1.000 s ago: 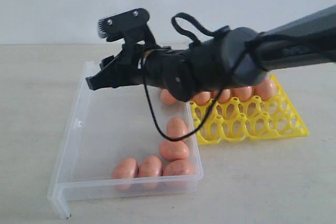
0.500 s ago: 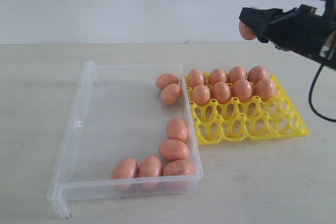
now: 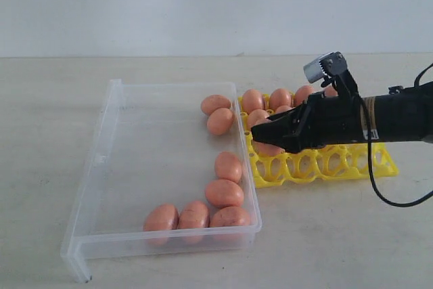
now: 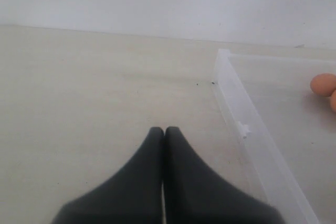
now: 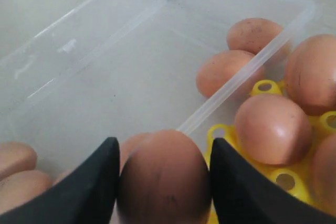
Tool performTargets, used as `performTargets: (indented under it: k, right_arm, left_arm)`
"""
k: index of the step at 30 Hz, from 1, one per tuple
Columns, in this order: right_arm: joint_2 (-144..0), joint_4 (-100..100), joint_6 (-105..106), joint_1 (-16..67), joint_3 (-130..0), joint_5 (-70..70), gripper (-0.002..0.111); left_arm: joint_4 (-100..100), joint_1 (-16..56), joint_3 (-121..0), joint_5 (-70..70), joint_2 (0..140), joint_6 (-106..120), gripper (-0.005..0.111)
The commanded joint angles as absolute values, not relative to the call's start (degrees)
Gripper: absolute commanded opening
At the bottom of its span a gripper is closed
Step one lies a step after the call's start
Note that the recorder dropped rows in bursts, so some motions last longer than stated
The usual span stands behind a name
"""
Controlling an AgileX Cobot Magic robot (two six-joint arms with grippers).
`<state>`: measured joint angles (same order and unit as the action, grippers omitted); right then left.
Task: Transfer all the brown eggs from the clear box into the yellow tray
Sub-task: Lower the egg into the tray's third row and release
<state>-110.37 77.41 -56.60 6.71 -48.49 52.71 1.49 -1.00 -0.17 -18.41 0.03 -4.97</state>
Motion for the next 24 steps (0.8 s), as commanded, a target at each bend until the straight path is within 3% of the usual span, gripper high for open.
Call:
performTargets:
  k: [1, 18, 21, 22, 24]
  right_arm:
    - [-111.03, 74.50, -51.93, 7.07, -48.73, 52.17, 0.000]
    - [-115.91, 61.38, -33.02, 9.69, -48.73, 51.51, 0.001]
    - [-116.15, 61.10, -31.56, 9.69, -48.73, 51.27, 0.016]
    - [-116.15, 60.47, -30.26, 9.69, -48.73, 51.52, 0.030]
    - [-116.15, 60.24, -29.85, 9.69, -48.73, 51.52, 0.046]
  left_arm:
    - [1.61, -0.78, 0.00, -18.21, 0.00, -4.88, -0.004]
    - [1.49, -0.78, 0.00, -18.33, 0.00, -4.88, -0.004]
    - [1.49, -0.78, 0.00, -18.33, 0.00, -4.88, -0.004]
    - [1.49, -0.78, 0.00, -18.33, 0.00, -4.88, -0.004]
    - [1.49, -0.78, 0.00, -18.33, 0.00, -4.88, -0.004]
